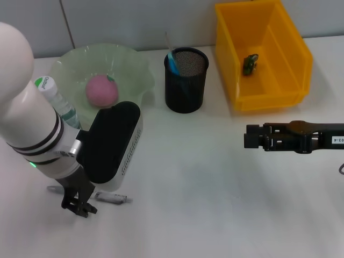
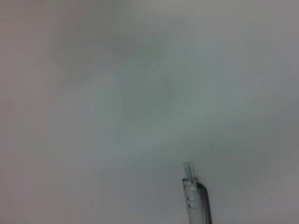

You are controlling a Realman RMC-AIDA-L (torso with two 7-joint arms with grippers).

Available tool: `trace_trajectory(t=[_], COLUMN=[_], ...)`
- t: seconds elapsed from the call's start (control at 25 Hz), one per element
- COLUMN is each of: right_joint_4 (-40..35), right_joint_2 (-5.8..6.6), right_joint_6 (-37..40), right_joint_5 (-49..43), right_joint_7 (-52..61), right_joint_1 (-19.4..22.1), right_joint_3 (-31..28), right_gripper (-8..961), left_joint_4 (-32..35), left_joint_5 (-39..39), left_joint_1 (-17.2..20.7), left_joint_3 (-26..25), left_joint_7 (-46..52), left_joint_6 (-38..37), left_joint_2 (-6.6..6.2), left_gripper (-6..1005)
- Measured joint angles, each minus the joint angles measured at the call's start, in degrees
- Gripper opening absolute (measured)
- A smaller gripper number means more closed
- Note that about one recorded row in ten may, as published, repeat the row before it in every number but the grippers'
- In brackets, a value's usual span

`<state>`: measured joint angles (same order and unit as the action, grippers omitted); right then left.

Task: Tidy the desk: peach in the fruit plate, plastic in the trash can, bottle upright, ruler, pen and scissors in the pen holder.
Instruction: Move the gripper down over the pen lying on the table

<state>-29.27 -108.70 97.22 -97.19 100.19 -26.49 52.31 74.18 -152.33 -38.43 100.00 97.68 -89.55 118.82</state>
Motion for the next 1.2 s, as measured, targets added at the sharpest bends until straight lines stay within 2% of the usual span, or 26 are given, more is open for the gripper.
trace_trajectory(t=[0.52,0.76,1.12,1.2], right_joint_4=[0.1,0.2,0.4,0.5], right_joint_2=[0.08,0.08,0.08,0.07], right_joint_6=[0.2,0.2,0.2,0.2], right_joint_5=[0.0,0.0,0.0,0.0], right_joint_7=[0.0,-0.1,-0.1,-0.1], right_joint_1=[0.0,0.0,0.1,0.2], right_joint_3=[0.2,0.3,0.3,0.3], right_gripper=[757,758,758,758], left_joint_4=[1.0,0.7,0.2,-0.3], left_joint_5=[-0.9,-0.8,-0.5,-0.5], left_joint_1=[1.2,1.5,2.0,2.0], left_joint_3=[0.8,0.8,0.8,0.8], left_joint_7=[1.9,1.8,1.8,1.8], left_joint_6=[1.2,1.9,3.1,3.3], left_joint_2=[0.00,0.00,0.00,0.00], left_gripper=[480,485,313,314])
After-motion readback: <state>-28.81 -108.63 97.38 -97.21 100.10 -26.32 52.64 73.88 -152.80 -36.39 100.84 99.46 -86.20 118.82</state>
